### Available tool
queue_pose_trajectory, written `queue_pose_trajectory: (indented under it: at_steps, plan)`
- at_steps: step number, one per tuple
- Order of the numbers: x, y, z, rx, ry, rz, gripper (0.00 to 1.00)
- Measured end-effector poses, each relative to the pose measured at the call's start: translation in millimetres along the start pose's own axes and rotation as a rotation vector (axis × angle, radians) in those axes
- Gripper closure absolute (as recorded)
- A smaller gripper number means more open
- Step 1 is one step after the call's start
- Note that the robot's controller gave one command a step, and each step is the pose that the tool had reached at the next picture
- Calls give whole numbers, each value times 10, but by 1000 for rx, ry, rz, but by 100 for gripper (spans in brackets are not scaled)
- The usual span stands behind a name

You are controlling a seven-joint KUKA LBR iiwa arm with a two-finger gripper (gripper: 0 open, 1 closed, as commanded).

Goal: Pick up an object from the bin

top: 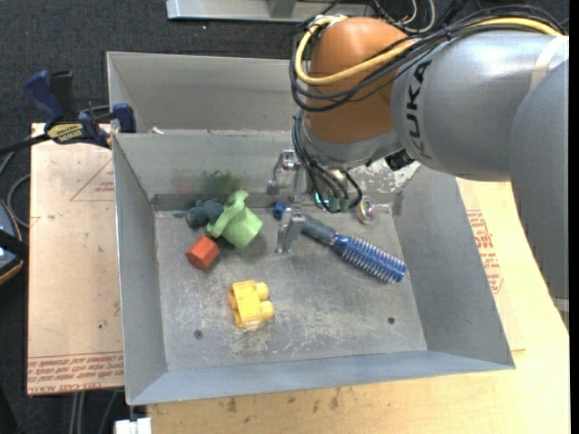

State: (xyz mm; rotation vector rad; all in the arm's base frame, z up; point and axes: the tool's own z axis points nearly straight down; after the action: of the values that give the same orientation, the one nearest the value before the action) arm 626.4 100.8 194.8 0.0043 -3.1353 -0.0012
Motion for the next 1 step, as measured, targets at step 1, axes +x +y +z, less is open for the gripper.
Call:
queue_pose_trajectory:
  at_steps: [1]
  plan:
    - [-193, 747, 610, -2, -5, -228, 0]
